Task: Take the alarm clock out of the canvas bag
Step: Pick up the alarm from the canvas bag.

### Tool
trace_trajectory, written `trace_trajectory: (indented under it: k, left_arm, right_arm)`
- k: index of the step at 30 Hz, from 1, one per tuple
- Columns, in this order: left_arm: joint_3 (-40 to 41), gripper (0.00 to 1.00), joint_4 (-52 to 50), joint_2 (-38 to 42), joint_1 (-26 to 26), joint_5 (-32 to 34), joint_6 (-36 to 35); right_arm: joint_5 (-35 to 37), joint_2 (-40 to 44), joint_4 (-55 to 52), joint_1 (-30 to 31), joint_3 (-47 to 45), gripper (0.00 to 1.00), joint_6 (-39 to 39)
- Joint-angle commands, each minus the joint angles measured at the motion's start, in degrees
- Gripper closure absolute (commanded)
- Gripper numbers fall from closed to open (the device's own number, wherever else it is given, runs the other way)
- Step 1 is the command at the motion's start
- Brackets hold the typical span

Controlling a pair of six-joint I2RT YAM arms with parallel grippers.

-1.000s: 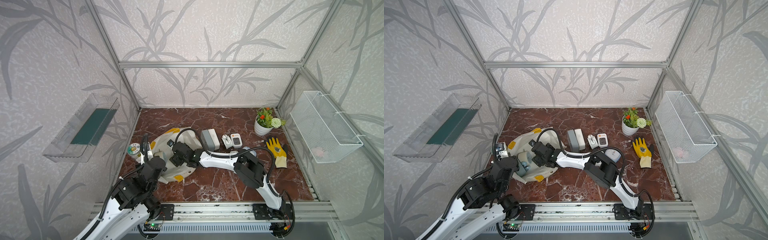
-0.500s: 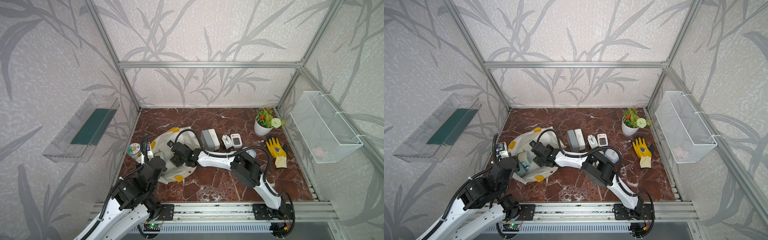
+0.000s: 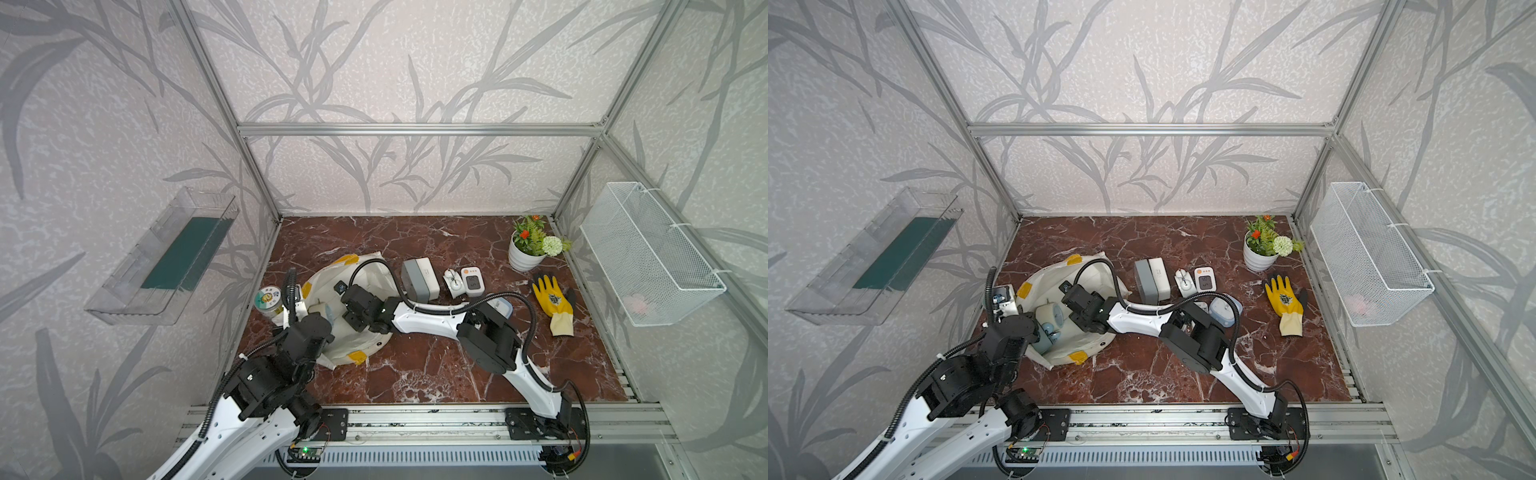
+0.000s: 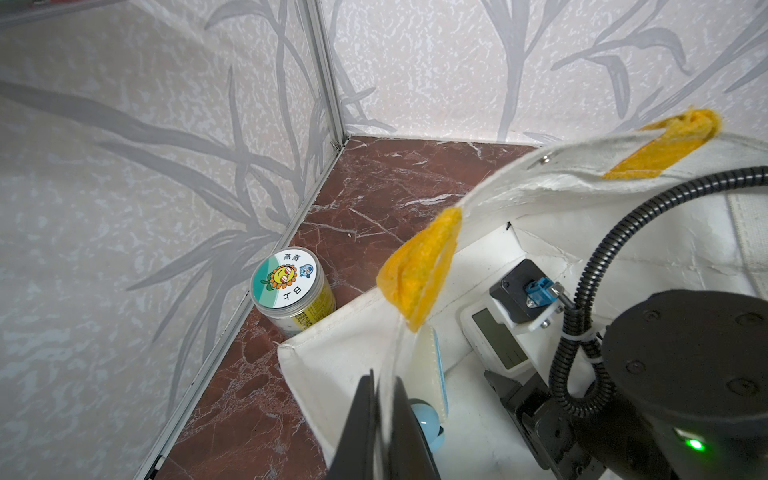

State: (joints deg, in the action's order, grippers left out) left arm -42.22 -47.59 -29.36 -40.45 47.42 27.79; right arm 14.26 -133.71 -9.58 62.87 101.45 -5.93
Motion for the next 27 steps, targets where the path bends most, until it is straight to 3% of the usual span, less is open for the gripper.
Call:
trace_trajectory:
  k: [1, 8, 27]
  left_arm:
    - [0.4, 1.0, 1.4, 0.3, 0.1, 0.2, 0.7]
    - [0.4, 1.0, 1.2, 0.4, 0.1, 0.4, 0.9]
    - [0.1, 1.0, 1.1, -0.3, 0.2, 1.0, 1.0]
  right_arm:
    - [-0.6, 1.6, 0.6, -0.3, -1.2, 0.49, -0.1]
    - [-0.3, 3.3, 1.6, -0.2, -2.8, 0.64, -0.1]
    - [-0.1, 11.3, 5.0, -0.2, -10.7, 0.69, -0.8]
